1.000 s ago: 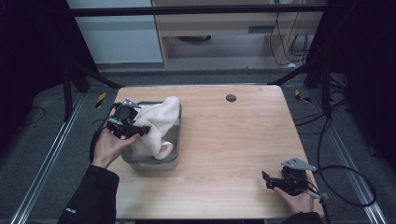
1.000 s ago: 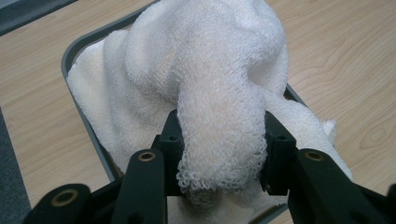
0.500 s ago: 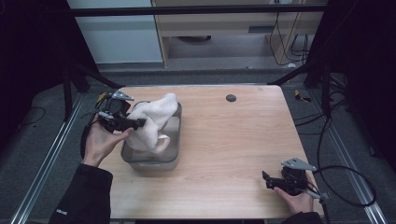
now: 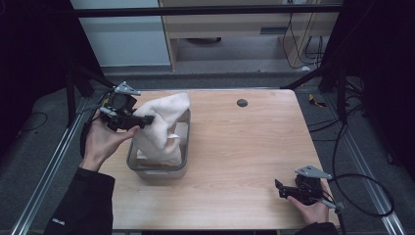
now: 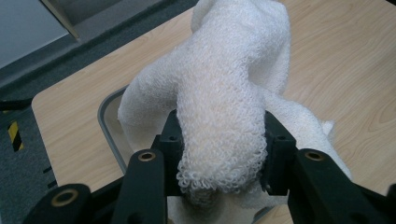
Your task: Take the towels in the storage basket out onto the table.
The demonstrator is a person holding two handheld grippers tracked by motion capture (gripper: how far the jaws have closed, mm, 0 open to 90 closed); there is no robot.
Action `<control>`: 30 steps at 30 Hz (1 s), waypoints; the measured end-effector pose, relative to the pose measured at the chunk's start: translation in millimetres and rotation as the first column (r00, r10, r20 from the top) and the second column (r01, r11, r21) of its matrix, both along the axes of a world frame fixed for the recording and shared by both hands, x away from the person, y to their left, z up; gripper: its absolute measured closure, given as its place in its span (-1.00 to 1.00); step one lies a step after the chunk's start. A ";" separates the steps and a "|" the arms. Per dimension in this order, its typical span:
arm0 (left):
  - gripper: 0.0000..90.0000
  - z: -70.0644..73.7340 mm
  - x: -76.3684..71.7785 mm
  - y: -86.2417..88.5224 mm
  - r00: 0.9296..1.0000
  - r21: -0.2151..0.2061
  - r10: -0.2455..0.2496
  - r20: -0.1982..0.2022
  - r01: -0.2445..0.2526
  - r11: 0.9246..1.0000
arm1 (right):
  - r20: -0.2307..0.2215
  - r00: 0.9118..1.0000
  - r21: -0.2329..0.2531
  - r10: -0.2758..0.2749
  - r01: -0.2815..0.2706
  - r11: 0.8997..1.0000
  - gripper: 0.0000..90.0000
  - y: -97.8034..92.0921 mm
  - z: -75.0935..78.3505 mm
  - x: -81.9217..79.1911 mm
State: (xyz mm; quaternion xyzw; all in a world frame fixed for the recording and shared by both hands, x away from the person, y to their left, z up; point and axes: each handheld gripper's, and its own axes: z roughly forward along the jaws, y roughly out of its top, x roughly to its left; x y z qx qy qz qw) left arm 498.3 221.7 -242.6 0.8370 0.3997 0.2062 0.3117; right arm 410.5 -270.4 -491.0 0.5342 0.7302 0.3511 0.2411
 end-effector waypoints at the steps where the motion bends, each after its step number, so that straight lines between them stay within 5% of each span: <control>1: 0.34 0.0 0.0 0.0 1.000 0.000 0.000 0.000 0.000 1.000 | 0.003 1.000 -0.005 0.001 -0.001 1.000 -0.85 -0.3 -0.2 0.2; 16: 0.34 32.0 -1.9 -4.5 0.999 -0.005 -0.018 0.041 0.018 1.000 | 0.005 1.000 0.001 -0.001 0.001 1.000 -0.85 -0.9 -0.1 0.2; 30: 0.34 55.1 -0.5 0.4 1.000 -0.017 -0.020 0.020 0.020 1.000 | 0.007 1.000 -0.002 -0.001 0.001 1.000 -0.85 -1.7 0.1 0.4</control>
